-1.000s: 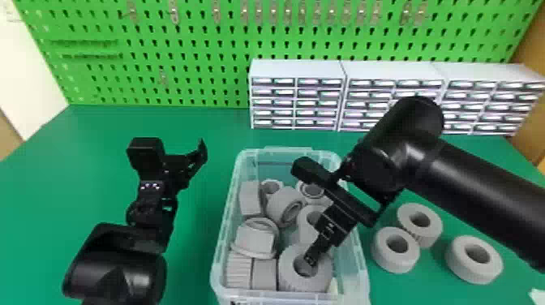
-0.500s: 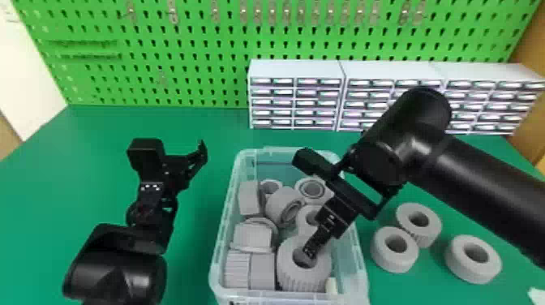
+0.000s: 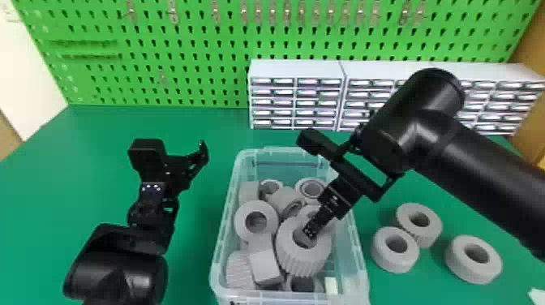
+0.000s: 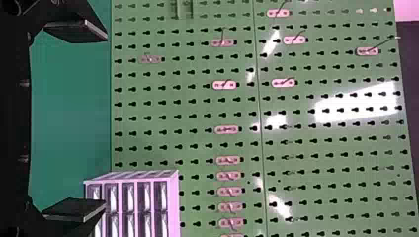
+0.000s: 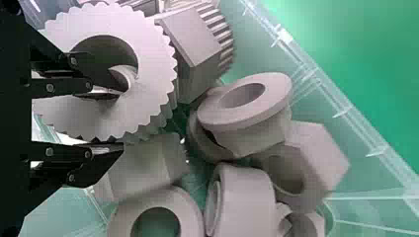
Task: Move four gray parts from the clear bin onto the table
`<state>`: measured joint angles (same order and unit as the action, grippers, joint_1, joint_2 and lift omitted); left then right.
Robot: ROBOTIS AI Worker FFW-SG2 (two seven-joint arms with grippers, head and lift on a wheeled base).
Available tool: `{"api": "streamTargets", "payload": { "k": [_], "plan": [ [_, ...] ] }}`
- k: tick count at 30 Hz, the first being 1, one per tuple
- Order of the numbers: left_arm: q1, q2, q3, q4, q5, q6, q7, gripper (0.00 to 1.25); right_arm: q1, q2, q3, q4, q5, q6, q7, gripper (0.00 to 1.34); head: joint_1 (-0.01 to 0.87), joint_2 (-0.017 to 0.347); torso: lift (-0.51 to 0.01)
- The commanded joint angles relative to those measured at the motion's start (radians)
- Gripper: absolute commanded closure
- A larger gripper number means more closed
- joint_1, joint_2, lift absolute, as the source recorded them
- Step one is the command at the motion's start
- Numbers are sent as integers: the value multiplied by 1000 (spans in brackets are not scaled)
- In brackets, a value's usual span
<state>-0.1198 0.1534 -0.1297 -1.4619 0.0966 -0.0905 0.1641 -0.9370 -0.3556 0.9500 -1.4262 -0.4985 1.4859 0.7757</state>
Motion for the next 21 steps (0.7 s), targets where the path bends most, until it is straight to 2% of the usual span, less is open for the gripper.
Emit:
{"api": "streamTargets", "payload": {
  "k": [1, 7, 15, 21],
  "plan": [
    [2, 0, -1, 0, 0, 0, 0, 101, -5, -6, -16, -11, 37, 4, 19, 1032, 693, 72, -52],
    [2, 0, -2, 0, 0, 0, 0, 101, -3, -8, -47, -23, 107, 10, 68, 1032, 693, 72, -52],
    [3, 2, -4, 0, -2, 0, 0, 101, 4, -8, -91, -28, 232, 14, 172, 1032, 693, 72, -52],
    [2, 2, -5, 0, -3, 0, 2, 101, 10, -8, -137, -28, 368, 21, 266, 1032, 693, 72, -52]
  ]
}}
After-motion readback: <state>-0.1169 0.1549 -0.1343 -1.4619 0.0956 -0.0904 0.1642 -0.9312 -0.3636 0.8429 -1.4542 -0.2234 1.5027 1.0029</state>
